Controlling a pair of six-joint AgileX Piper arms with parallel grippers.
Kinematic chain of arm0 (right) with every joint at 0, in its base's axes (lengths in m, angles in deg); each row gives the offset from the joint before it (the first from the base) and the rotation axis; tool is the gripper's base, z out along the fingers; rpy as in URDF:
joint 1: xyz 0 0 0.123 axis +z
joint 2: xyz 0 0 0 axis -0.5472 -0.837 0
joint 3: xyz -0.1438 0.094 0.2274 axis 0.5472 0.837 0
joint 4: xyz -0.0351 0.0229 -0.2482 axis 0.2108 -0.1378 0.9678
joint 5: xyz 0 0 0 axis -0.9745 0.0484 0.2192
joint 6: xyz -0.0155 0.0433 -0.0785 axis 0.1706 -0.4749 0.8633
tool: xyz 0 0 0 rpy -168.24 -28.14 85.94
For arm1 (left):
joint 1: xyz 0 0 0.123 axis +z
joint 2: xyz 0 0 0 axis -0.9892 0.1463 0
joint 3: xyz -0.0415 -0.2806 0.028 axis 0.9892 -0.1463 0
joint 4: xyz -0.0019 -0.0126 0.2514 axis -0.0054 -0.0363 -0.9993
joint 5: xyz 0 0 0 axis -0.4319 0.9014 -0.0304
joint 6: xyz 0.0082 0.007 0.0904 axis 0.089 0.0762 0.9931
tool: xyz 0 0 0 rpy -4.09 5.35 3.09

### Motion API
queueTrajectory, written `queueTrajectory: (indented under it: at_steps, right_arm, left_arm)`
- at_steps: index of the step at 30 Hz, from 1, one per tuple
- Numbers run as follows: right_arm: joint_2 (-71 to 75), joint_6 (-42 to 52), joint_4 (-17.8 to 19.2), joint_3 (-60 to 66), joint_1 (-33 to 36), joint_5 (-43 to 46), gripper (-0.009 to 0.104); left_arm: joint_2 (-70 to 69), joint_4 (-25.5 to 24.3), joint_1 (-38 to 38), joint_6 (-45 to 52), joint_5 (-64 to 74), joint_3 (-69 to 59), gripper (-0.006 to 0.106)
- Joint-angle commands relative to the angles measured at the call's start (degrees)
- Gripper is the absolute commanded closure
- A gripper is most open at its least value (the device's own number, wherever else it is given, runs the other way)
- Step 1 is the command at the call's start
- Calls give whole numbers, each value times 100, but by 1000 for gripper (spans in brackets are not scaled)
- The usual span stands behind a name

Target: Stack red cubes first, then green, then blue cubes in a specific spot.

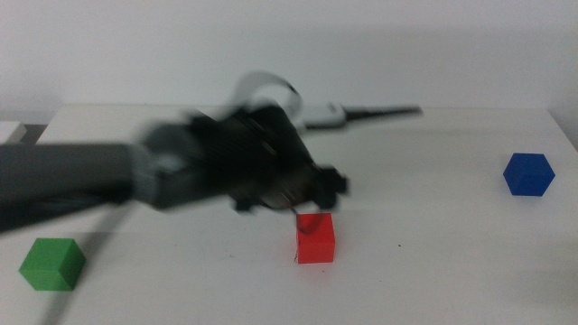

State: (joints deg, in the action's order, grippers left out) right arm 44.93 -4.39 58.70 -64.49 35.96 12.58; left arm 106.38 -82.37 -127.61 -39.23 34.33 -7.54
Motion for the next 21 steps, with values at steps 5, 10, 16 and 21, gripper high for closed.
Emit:
queueTrajectory:
  at_steps: [5, 10, 16, 21]
  right_arm:
    - [22, 39, 11, 5, 15, 60, 2]
    - [22, 39, 11, 5, 15, 60, 2]
    - [22, 39, 11, 5, 15, 60, 2]
    - [22, 39, 11, 5, 15, 60, 2]
  left_arm:
    - [-1798, 1028, 1425, 2821, 2378, -286, 7]
    - [-2753, 1986, 3388, 4722, 2779, -1032, 7]
    - [-3021, 3373, 5664, 7028, 2375, -1825, 7]
    - [-2616, 3753, 6273, 7855, 1741, -1928, 7]
